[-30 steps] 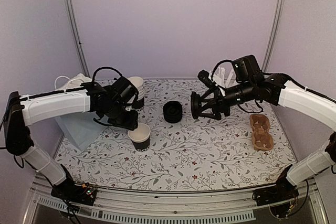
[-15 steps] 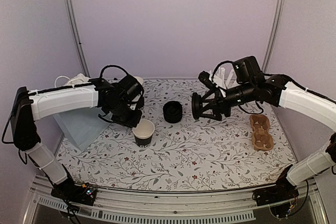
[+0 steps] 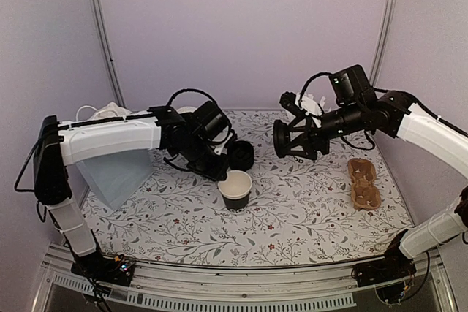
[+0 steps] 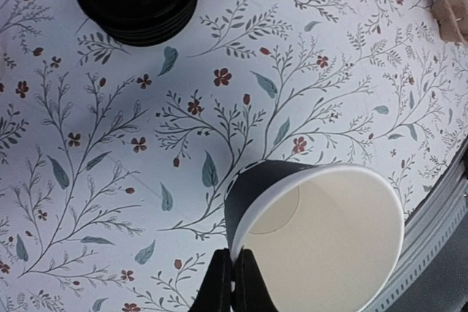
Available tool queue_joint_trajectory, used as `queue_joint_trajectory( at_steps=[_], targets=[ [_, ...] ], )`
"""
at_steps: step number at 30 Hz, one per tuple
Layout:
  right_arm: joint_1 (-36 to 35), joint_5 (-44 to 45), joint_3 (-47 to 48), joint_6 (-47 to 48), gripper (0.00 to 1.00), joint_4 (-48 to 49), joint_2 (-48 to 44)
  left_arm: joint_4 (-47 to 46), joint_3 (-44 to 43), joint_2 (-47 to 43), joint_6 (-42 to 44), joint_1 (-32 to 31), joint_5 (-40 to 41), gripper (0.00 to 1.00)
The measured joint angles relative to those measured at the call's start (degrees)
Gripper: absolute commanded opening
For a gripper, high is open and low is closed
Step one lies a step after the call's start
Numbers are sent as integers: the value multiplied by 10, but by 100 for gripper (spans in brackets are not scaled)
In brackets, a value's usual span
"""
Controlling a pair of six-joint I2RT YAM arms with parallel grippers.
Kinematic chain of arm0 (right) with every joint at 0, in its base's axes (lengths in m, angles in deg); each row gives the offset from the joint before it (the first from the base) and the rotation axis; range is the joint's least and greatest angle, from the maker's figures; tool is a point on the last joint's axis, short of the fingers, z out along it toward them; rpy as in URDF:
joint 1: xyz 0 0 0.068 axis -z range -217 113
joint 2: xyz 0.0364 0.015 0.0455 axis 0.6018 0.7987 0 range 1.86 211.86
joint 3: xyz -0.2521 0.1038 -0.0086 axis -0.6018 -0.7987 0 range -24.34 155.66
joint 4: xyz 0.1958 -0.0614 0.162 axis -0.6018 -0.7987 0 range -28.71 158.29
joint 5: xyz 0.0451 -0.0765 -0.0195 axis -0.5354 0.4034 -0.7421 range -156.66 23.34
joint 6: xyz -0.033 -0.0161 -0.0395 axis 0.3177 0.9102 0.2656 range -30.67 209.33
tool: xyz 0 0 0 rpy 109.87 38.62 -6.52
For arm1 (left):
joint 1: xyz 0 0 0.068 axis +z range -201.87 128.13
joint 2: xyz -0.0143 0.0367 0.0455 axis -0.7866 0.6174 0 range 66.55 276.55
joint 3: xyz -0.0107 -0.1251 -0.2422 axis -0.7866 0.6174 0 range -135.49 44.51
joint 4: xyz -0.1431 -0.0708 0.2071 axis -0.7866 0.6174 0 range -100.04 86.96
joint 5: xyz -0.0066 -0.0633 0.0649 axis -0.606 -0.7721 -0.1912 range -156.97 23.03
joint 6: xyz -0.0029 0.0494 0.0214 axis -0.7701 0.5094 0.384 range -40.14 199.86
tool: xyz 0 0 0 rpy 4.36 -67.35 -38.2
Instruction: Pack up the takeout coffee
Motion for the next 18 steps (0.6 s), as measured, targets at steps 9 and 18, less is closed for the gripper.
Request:
queue_joint_trajectory(
  at_steps=[9,18],
  targets=[
    [0,10,43,81,69,-110,-2,-19,-69,81,0,-44,-38,2],
    [-13,14,92,139,69,-197,5,-22,-84,90,2,-55,-39,33]
  ],
)
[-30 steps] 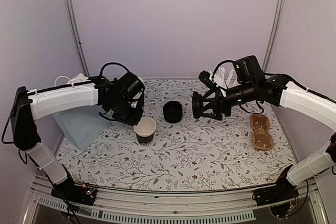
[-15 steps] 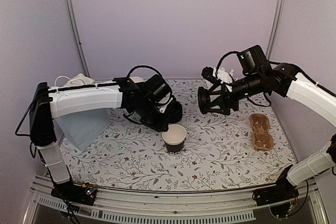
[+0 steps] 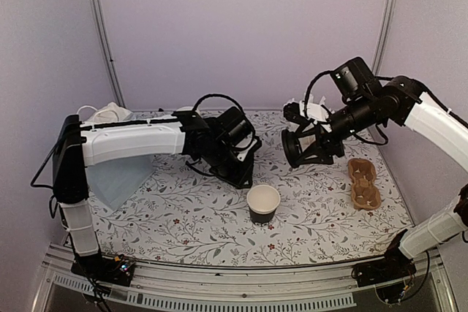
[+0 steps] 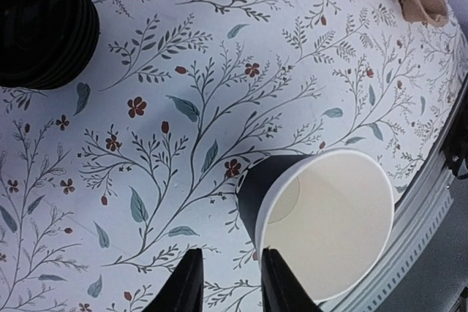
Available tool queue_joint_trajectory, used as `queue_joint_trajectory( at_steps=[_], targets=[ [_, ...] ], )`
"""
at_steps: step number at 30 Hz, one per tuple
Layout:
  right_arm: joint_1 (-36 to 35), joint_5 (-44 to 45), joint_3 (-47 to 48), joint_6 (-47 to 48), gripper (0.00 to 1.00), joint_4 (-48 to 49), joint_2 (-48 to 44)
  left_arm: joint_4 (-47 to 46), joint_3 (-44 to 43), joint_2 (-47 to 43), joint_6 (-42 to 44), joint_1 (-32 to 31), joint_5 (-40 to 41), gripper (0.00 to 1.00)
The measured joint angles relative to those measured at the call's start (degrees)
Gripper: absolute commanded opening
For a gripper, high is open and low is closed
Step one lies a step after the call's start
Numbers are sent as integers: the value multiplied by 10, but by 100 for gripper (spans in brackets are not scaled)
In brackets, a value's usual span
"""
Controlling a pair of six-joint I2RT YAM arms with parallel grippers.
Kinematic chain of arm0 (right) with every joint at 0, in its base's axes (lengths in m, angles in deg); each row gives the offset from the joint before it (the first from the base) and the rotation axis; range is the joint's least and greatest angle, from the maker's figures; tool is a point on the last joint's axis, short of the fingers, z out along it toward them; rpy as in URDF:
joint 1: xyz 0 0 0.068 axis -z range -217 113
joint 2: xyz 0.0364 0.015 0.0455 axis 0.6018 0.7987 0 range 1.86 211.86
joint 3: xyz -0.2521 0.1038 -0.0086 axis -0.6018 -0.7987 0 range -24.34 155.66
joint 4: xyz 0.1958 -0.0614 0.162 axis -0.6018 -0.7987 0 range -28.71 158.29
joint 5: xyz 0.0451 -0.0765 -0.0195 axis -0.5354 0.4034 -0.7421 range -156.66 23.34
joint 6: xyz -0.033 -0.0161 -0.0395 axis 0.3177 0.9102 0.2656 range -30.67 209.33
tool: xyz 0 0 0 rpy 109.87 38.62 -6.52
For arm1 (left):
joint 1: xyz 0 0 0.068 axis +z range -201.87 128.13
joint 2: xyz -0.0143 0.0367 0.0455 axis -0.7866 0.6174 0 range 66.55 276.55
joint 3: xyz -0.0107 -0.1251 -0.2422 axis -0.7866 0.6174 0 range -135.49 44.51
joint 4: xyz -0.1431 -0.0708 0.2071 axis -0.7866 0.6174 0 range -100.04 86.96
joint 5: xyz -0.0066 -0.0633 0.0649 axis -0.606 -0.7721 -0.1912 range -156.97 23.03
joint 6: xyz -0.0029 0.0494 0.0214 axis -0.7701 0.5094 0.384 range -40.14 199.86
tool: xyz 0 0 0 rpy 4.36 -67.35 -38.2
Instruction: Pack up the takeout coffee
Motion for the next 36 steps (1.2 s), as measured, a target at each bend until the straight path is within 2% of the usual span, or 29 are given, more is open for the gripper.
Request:
queue_joint_trajectory(
  at_steps=[8,18,24,36],
  targets=[
    [-53,31,51,30,69,-57,51,0,8,-21,-1,0,37,40],
    [-94,76,149,50,70,-132,164,-54,143,-210,-27,50,136,43],
    [-116,118,187,52,69,-174,243,-80,202,-225,-33,57,151,43],
    [-155,207,202,38,70,-208,310,-120,249,-249,-32,64,155,44]
  ],
)
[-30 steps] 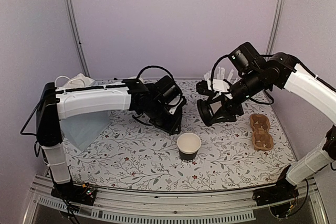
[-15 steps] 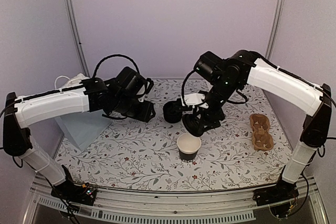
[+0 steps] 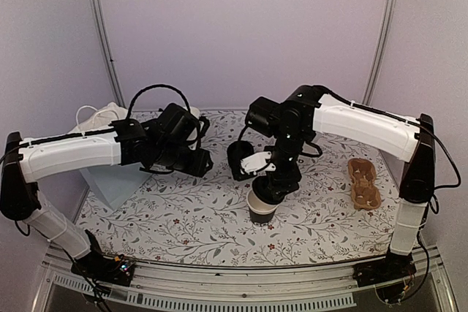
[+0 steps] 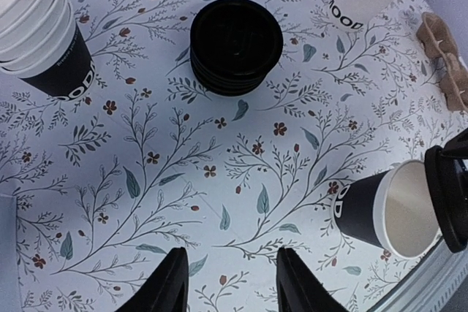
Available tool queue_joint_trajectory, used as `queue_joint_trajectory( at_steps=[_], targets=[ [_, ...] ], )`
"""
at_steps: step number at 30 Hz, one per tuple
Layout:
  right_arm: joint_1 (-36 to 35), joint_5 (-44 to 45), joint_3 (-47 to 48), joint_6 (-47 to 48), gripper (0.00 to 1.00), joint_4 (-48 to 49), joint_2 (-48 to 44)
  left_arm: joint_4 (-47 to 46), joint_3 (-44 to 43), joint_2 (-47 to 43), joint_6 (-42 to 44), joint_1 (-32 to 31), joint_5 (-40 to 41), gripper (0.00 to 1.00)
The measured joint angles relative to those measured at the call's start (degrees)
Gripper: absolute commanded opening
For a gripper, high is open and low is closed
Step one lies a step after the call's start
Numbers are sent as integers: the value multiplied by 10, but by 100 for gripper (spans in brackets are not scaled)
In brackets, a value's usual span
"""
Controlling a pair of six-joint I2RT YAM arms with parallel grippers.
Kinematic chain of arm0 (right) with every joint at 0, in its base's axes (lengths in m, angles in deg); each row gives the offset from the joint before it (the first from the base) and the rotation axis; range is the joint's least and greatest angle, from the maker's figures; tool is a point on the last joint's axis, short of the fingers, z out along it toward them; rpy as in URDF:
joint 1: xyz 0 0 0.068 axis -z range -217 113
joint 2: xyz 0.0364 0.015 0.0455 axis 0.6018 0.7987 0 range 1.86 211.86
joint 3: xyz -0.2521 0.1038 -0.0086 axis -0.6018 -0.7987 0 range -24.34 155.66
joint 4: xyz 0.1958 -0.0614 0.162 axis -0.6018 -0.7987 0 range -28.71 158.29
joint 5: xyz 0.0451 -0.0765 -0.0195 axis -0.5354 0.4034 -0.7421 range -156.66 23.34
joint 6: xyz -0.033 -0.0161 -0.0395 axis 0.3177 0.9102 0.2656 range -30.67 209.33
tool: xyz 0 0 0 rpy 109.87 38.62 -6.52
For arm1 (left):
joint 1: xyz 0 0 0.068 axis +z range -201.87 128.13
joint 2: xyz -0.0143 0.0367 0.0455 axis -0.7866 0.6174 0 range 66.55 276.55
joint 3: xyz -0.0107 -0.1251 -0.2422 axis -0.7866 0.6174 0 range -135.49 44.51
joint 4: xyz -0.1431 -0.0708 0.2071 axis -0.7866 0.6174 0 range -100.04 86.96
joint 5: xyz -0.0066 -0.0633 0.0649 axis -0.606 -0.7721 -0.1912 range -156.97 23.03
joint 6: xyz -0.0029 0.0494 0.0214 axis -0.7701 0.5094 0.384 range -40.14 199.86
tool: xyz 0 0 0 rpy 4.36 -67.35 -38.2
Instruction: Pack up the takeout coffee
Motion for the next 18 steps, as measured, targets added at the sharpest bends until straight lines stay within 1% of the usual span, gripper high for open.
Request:
queue_joint_trajectory(
  at_steps=[9,18],
  targets=[
    [-19,51,21,-10,71,-3,28,-19,34,-7,0,2,-7,44],
    [-36,70,24,-11,72,-4,35,-28,43,-16,0,3,-9,44]
  ],
)
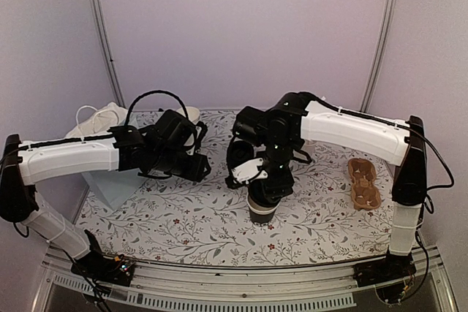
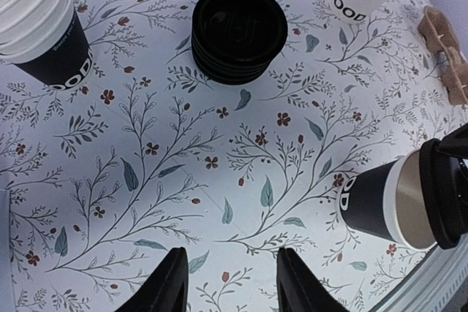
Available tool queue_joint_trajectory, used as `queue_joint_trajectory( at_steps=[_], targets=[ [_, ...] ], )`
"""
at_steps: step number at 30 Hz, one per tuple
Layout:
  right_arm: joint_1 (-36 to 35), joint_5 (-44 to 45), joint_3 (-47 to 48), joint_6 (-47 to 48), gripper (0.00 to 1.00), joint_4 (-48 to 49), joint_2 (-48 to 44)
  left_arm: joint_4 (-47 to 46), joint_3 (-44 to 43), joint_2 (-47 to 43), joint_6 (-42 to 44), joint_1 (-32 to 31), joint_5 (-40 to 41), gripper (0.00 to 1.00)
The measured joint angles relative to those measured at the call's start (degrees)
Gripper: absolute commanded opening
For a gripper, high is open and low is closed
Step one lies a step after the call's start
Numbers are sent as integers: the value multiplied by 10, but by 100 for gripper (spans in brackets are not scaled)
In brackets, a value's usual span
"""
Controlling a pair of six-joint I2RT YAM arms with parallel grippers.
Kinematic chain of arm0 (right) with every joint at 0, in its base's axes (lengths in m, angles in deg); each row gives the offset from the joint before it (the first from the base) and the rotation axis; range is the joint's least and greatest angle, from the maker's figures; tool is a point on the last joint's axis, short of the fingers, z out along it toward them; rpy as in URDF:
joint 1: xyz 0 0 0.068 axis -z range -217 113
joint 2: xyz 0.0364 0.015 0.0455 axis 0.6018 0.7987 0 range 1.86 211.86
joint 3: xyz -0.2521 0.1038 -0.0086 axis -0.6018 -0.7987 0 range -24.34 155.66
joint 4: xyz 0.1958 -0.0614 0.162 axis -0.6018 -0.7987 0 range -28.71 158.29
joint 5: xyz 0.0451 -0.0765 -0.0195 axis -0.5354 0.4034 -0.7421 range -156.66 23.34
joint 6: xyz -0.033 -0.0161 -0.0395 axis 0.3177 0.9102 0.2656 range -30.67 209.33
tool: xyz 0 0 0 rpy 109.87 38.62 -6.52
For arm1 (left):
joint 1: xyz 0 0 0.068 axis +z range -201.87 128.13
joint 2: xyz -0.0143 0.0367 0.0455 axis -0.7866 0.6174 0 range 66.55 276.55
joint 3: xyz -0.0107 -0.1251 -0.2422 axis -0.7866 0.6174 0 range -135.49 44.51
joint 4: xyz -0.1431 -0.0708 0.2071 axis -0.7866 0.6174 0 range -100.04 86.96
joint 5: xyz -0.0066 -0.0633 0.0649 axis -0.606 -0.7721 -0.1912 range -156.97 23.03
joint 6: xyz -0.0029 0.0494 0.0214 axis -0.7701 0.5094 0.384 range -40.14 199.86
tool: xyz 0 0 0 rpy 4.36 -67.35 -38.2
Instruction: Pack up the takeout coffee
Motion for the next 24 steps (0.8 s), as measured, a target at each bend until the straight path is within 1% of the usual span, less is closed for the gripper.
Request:
queue_joint_trajectory(
  at_steps=[12,21,24],
  targets=[
    [-13,14,-3,1,73,-2,0,-9,6,0,0,2,-2,44],
    [-16,22,-3,3,84,-2,0,-11,14,0,0,3,-5,44],
    [-18,25,-3,3,84,-2,0,-14,19,0,0,3,-5,44]
  ],
)
